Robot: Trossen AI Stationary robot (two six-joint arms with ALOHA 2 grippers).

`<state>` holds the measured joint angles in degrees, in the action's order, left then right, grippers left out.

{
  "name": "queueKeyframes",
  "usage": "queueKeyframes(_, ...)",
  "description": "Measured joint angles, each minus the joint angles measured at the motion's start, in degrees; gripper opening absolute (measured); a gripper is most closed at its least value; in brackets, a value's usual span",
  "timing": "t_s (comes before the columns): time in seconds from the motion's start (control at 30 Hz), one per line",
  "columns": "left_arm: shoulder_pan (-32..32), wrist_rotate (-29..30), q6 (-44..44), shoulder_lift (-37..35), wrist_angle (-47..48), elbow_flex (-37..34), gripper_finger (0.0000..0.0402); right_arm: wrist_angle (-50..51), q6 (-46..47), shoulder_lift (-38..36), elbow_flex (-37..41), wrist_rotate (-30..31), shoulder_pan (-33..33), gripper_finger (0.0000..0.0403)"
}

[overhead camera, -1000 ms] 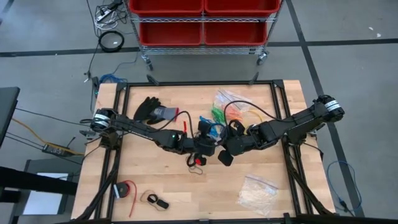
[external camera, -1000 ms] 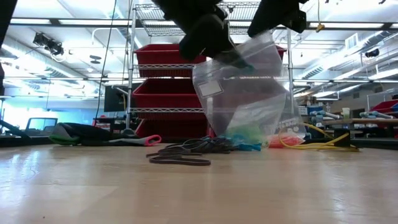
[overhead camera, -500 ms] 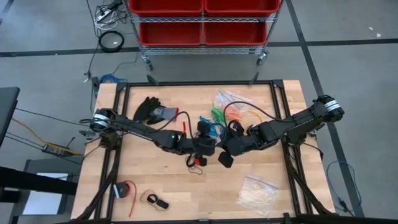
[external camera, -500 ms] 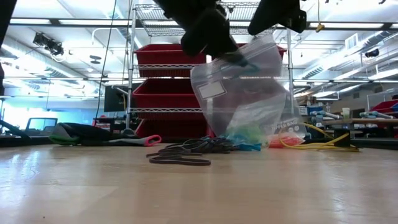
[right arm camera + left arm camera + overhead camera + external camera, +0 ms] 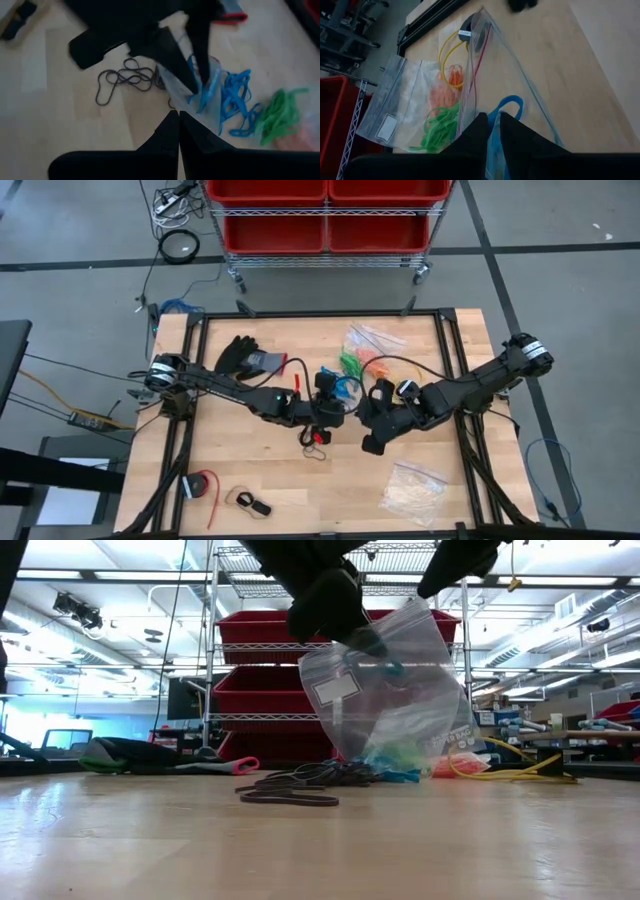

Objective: Sort rubber bands
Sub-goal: Put the blue rubber band into the transparent zip bag

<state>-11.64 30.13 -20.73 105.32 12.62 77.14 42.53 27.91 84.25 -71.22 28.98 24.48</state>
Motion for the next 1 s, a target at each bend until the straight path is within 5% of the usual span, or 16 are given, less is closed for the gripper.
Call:
queueKeyframes(0.53, 0.02, -0.09, 0.02, 0.0, -0.84, 0.0, 0.006, -7.92, -18.68, 7.46, -0.02, -0.41, -0.03, 0.0152)
queueKeyframes(1.0, 0.02, -0.17, 0.02, 0.0, 0.19, 0.0, 0.006, -11.03, -22.82, 8.71, -0.02, 10.17, 2.08, 0.016)
